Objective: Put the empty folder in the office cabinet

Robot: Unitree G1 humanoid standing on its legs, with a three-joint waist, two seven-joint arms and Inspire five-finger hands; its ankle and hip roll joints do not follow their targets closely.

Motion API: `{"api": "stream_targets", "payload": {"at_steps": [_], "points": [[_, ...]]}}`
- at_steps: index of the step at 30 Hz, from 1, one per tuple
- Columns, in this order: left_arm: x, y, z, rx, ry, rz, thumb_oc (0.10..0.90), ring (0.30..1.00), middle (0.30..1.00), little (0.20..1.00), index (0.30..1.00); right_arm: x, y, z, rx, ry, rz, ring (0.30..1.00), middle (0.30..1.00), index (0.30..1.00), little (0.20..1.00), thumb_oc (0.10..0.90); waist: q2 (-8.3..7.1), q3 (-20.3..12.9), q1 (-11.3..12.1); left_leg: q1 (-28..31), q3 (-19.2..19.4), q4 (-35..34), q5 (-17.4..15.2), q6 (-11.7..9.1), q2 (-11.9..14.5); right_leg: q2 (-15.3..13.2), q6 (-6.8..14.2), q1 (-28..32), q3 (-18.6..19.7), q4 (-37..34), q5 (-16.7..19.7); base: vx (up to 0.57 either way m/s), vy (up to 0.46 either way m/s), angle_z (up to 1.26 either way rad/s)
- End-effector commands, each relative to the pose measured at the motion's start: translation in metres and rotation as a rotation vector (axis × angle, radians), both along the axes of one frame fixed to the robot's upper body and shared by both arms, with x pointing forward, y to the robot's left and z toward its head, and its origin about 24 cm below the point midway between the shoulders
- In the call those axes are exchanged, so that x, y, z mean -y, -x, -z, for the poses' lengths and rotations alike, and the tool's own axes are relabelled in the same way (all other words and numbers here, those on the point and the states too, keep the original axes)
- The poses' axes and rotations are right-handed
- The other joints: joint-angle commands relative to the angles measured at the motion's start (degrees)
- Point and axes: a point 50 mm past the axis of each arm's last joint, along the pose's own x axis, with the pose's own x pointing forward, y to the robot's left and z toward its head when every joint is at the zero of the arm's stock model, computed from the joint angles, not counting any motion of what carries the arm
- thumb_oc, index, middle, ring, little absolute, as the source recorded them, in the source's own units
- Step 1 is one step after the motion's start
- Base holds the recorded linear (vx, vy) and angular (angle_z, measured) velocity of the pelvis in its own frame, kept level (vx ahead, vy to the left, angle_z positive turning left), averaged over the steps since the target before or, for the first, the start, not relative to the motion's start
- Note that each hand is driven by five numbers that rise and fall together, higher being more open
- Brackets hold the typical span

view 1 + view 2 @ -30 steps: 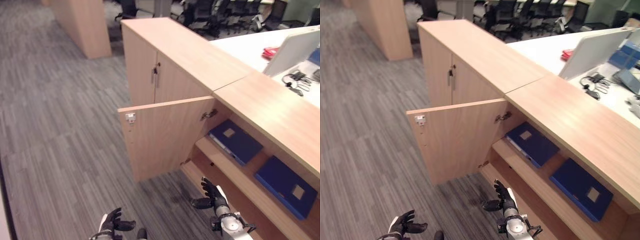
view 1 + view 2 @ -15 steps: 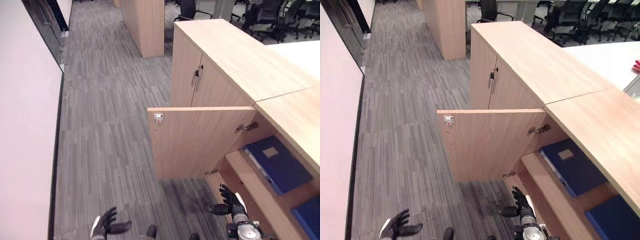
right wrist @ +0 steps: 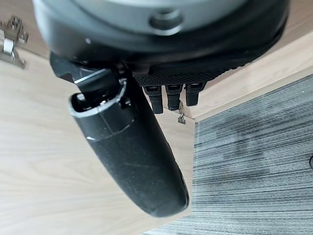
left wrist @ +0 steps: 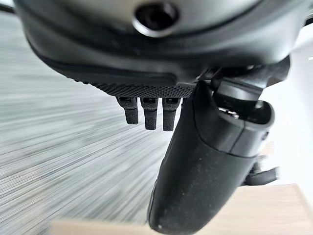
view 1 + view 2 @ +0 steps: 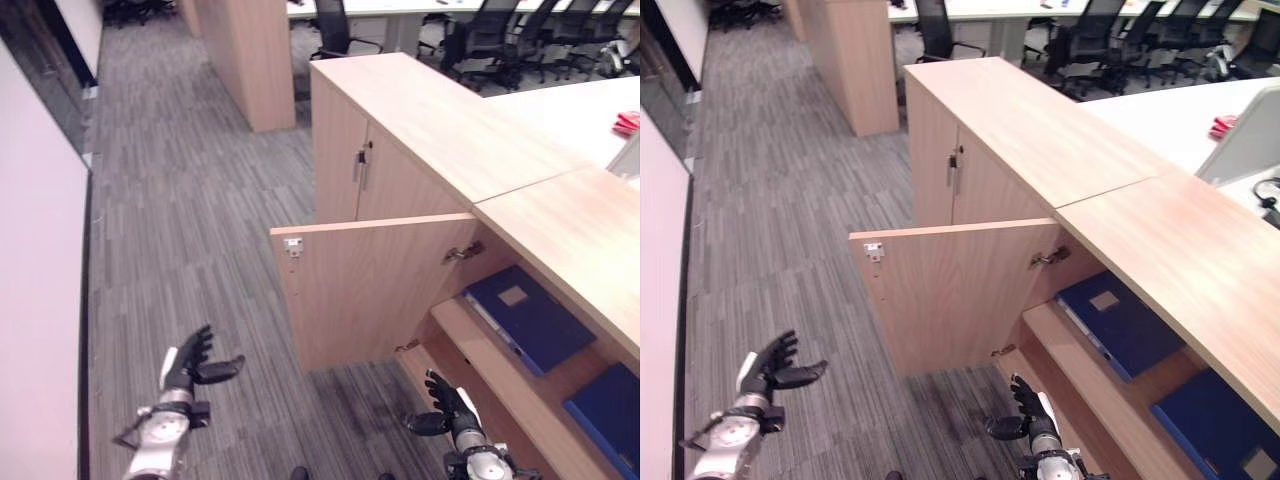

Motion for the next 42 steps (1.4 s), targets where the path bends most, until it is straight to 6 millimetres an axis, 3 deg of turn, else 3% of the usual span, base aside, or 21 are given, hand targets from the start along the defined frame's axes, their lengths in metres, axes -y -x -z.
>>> {"api": "stream_targets", "payload": {"at_steps": [1,3,5,10,15,17,21,25,29,33,42], "points": [[-0.024,-0.051,-0.074,0.27,-0.108,-0.01,0.8,0.9,0.9,0.9,0.9,0.006,-0.019,-0.026,0.156,0.041,-0.111,0.9,0.9,0.9,0.9,0.8,1.9,-3.53,-1.37,3.16,3.62,-0.1,-5.82,-2.3,1.25,-4.59,6.19,-0.85,-0.51,5.35,-4.35,0.0,0.002,-0.18],[-0.027,-0.056,-0.082,0.286,-0.12,-0.009,0.8,0.9,0.9,0.9,0.9,0.006,-0.018,-0.025,0.152,0.038,-0.114,0.9,0.9,0.9,0.9,0.8,1.93,-3.6,-1.58,3.25,3.89,-0.1,-5.82,-2.32,1.28,-4.58,6.24,-0.91,-0.2,5.35,-4.27,0.0,0.001,-0.16],[-0.032,-0.069,-0.107,0.338,-0.156,0.005,0.8,0.9,0.9,0.9,0.9,0.007,-0.016,-0.024,0.137,0.033,-0.122,0.9,0.9,0.9,0.9,0.8,2.11,-3.92,-2.71,3.56,4.53,-0.1,-5.96,-2.37,1.25,-4.63,6.53,-1.13,0.59,5.31,-3.87,0.0,0.002,-0.12],[-0.027,-0.089,-0.138,0.396,-0.205,0.066,0.8,0.9,0.9,0.9,0.9,0.007,-0.014,-0.022,0.121,0.023,-0.13,0.9,0.9,0.9,0.9,0.8,2.28,-4.12,-4.11,3.66,5.55,-0.1,-5.96,-2.39,1.39,-4.77,6.88,-1.93,1.63,5.49,-3.22,-0.01,0.01,-0.14],[-0.015,-0.101,-0.151,0.435,-0.204,0.116,0.8,0.9,0.9,0.9,0.9,0.007,-0.015,-0.021,0.117,0.026,-0.131,0.9,0.9,0.9,0.9,0.8,2.21,-4.03,-4.95,3.5,6.43,-0.1,-6.07,-2.3,1.21,-5.01,7.36,-2.66,2.45,5.42,-2.45,-0.01,0.019,-0.15],[0.001,-0.11,-0.154,0.461,-0.182,0.168,0.8,0.9,0.9,0.9,0.9,0.009,-0.017,-0.02,0.11,0.038,-0.128,0.9,0.9,0.9,0.9,0.8,1.99,-3.79,-5.42,3.53,6.92,-0.1,-6.14,-2.15,1.05,-5.23,7.69,-3.12,2.95,5.52,-2.05,-0.02,0.029,-0.08],[0.019,-0.116,-0.152,0.481,-0.136,0.211,0.8,0.9,0.9,0.9,0.9,0.008,-0.017,-0.02,0.107,0.029,-0.108,0.9,0.9,0.9,0.9,0.8,1.66,-3.58,-5.69,3.65,7.28,-0.1,-6.31,-1.95,0.91,-5.41,7.89,-3.42,3.43,5.65,-1.79,0.0,0.019,-0.07],[0.049,-0.122,-0.143,0.512,-0.034,0.27,0.8,0.9,0.9,0.9,0.9,0.008,-0.017,-0.016,0.095,0.011,-0.054,0.9,0.9,0.9,0.9,0.8,1.15,-3.33,-6.04,3.74,7.55,-0.1,-6.48,-1.69,0.81,-5.53,8.09,-3.69,3.81,6.04,-1.72,0.0,0.012,-0.03],[0.086,-0.117,-0.122,0.505,0.096,0.378,0.8,0.9,0.9,0.9,0.9,0.009,-0.021,-0.016,0.095,0.027,-0.026,0.9,0.9,0.9,0.9,0.8,0.67,-3.18,-5.93,3.94,7.92,-0.1,-6.83,-1.18,0.44,-5.9,8.37,-3.97,4.19,6.58,-1.39,-0.02,0.036,-0.03],[0.11,-0.106,-0.106,0.472,0.146,0.485,0.8,0.9,0.9,0.9,0.9,0.009,-0.023,-0.016,0.095,0.037,-0.021,0.9,0.9,0.9,0.9,0.8,0.38,-2.93,-5.59,4.05,8.29,-0.1,-7.04,-0.79,0.18,-6.27,8.64,-4.37,4.14,7.23,-1.08,-0.02,0.042,-0.02],[0.126,-0.081,-0.087,0.388,0.123,0.662,0.8,0.9,0.9,0.9,0.9,0.009,-0.022,-0.013,0.075,0.03,-0.011,0.9,0.9,0.9,0.9,0.8,-0.03,-1.68,-4.74,4.11,9.55,-0.1,-7.29,0.04,-0.63,-7.58,9.56,-5.83,3.66,9.03,0.67,-0.02,0.04,-0.04]]}}
